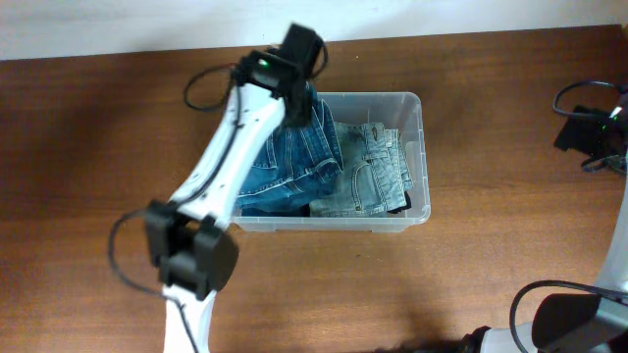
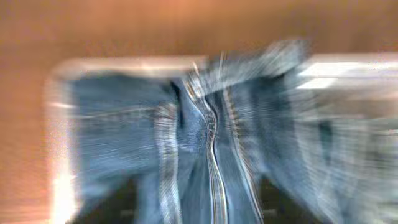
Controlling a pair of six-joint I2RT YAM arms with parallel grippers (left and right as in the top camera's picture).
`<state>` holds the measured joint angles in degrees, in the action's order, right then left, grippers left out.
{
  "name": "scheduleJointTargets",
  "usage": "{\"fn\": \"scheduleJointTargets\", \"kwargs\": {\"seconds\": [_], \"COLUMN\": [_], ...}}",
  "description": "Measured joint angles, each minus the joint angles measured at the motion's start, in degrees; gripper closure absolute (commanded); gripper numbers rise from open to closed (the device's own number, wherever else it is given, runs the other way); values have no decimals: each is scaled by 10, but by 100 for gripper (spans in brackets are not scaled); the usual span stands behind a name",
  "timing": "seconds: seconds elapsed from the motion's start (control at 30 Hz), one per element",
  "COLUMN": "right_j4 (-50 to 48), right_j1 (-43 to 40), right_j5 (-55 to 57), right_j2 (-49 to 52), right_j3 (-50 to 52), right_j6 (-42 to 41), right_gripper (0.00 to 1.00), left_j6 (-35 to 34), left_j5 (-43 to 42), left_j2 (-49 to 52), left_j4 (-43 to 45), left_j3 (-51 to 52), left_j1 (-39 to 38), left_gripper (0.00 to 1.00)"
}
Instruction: Pack container
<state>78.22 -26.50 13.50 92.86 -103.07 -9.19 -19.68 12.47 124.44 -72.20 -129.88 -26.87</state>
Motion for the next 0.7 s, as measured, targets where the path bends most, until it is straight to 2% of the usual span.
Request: {"fn": "scheduleJointTargets", "kwargs": {"seconds": [0.1,0.2,0.27,0.47,0.67,0.7], "right_j4": [0,0,0,0,0,0], "right_j1": [0,0,0,0,0,0], "right_j5": [0,0,0,0,0,0], "right_j2": [0,0,0,0,0,0], "right_j3": [0,0,0,0,0,0], "right_j6": [0,0,0,0,0,0], "right_gripper": [1,1,1,1,1,1], "left_j6": [-1,0,0,0,0,0], "left_j5": [20,87,125,150,152,151], "left_j2": [-91,-190,-216,-209,-207,-207], "left_j4": [4,-1,-15,-73,-70,-70], "left_j3": [-21,-41,-45,-38,-37,-36], "left_j1": [13,60,88,134,166,169], "left_gripper": [1,1,1,1,1,26]}}
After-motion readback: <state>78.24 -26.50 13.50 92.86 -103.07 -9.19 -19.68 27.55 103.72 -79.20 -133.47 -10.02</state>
